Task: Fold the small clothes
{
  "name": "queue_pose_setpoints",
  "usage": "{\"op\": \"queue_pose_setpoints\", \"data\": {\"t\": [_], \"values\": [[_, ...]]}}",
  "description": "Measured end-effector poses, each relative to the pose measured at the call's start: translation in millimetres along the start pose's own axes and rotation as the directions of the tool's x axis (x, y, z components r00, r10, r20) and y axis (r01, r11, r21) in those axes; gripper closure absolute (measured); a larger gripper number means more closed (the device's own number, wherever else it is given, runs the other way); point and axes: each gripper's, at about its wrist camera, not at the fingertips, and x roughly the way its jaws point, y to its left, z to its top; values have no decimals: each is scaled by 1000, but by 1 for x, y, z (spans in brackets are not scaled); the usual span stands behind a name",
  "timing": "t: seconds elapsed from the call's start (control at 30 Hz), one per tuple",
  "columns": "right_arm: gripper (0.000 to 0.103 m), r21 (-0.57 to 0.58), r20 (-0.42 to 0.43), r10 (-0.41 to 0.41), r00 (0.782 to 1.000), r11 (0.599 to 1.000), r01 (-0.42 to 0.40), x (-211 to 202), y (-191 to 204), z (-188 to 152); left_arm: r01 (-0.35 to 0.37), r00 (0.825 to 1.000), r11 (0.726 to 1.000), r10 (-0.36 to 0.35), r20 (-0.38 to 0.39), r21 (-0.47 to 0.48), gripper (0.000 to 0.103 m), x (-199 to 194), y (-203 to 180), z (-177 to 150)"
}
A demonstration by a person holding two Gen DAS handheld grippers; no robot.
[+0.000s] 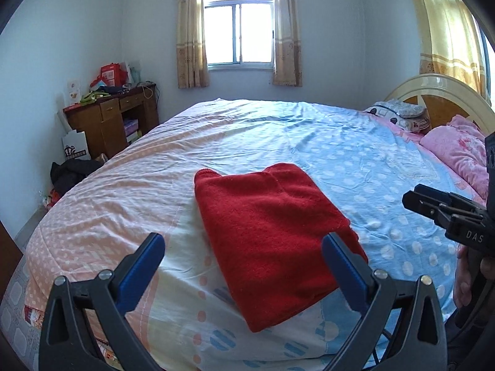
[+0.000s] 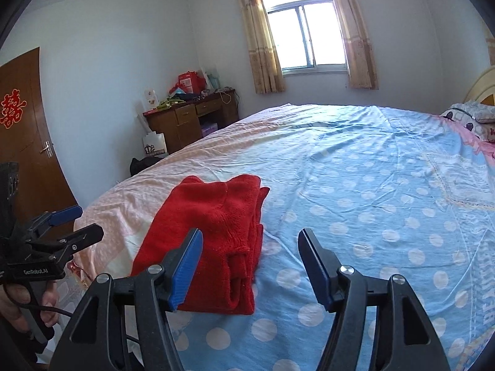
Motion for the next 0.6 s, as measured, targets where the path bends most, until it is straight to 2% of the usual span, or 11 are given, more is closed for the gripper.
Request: {"op": "queue_pose_setpoints", "data": {"t": [0.6], "values": [[38,-9,14,2,1000,1000,-2,-2,5,-2,-8,1000,1000,8,-1,-13,0,0,2,-1]]}}
